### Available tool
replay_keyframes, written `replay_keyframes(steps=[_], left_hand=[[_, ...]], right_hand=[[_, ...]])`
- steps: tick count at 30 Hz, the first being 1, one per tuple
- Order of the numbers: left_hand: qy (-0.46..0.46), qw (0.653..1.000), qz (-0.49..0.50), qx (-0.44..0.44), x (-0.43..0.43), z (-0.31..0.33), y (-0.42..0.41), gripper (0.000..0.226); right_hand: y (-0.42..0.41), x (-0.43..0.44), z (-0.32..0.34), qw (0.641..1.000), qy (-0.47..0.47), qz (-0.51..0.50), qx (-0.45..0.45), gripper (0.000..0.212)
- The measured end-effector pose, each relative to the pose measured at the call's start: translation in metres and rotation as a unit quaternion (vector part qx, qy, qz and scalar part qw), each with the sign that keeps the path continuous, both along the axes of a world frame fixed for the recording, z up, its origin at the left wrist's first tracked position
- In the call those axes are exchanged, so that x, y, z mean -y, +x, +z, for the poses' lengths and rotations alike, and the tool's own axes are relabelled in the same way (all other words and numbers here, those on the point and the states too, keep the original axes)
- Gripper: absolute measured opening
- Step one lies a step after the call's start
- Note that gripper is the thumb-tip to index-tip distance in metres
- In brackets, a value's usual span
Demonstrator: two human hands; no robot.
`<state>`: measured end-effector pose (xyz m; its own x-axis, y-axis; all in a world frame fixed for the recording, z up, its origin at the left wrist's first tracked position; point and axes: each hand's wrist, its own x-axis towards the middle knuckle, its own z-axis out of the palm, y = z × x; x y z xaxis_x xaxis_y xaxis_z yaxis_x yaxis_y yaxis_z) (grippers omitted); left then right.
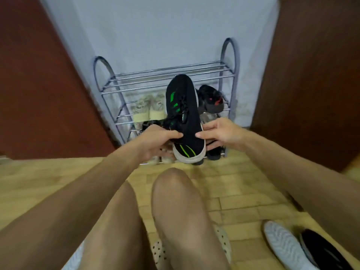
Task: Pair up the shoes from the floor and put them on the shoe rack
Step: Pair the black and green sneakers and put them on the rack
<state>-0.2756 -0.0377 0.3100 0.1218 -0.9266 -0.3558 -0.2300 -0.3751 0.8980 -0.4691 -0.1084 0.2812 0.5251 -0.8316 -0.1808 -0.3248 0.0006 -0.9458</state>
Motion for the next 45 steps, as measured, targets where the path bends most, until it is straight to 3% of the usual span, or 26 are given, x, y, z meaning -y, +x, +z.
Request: replay_keyframes(steps=[4,8,12,16,20,25,29,32,35,40,42,45], left_hand=[[0.056,0.996,-0.062,0.003,0.017,-0.044,-0.087,0.027],[0.125,0.988,-0.076,-0.047,0.012,-0.099,-0.163,0.031],[0.212,0.968,-0.112,-0.068,-0.009,-0.159,-0.22,0.037],[0.267,0.954,-0.129,-0.041,-0.035,-0.212,-0.242,0.043],[0.299,0.942,-0.15,-0.003,-0.053,-0.25,-0.245,0.044],[0.316,0.933,-0.172,0.026,-0.057,-0.275,-0.239,0.041],[0.295,0.939,-0.169,0.048,-0.056,-0.289,-0.232,0.032],[0.275,0.945,-0.168,0.05,-0.054,-0.294,-0.23,0.028],[0.278,0.943,-0.176,0.052,-0.053,-0.298,-0.228,0.028],[0.279,0.941,-0.184,0.056,-0.059,-0.297,-0.224,0.02],[0.278,0.941,-0.186,0.058,-0.062,-0.296,-0.223,0.021],[0.279,0.94,-0.184,0.064,-0.064,-0.296,-0.22,0.021]], right_hand=[[-0.092,-0.01,-0.037,0.997,0.042,-0.063,-0.032,0.023],[-0.161,-0.035,-0.082,0.987,0.086,-0.124,-0.06,0.026],[-0.22,-0.07,-0.146,0.964,0.156,-0.205,-0.067,0.036],[-0.267,-0.112,-0.224,0.913,0.224,-0.32,-0.118,0.04],[-0.302,-0.157,-0.291,0.841,0.198,-0.379,-0.333,0.045],[-0.338,-0.2,-0.339,0.756,0.219,-0.404,-0.466,0.062],[-0.345,-0.216,-0.358,0.756,0.263,-0.425,-0.423,0.09],[-0.339,-0.217,-0.364,0.732,0.25,-0.449,-0.447,0.094],[-0.341,-0.217,-0.361,0.711,0.285,-0.448,-0.46,0.085],[-0.351,-0.24,-0.361,0.725,0.323,-0.407,-0.452,0.063],[-0.345,-0.25,-0.365,0.73,0.343,-0.425,-0.412,0.06],[-0.338,-0.256,-0.366,0.721,0.395,-0.497,-0.279,0.053]])
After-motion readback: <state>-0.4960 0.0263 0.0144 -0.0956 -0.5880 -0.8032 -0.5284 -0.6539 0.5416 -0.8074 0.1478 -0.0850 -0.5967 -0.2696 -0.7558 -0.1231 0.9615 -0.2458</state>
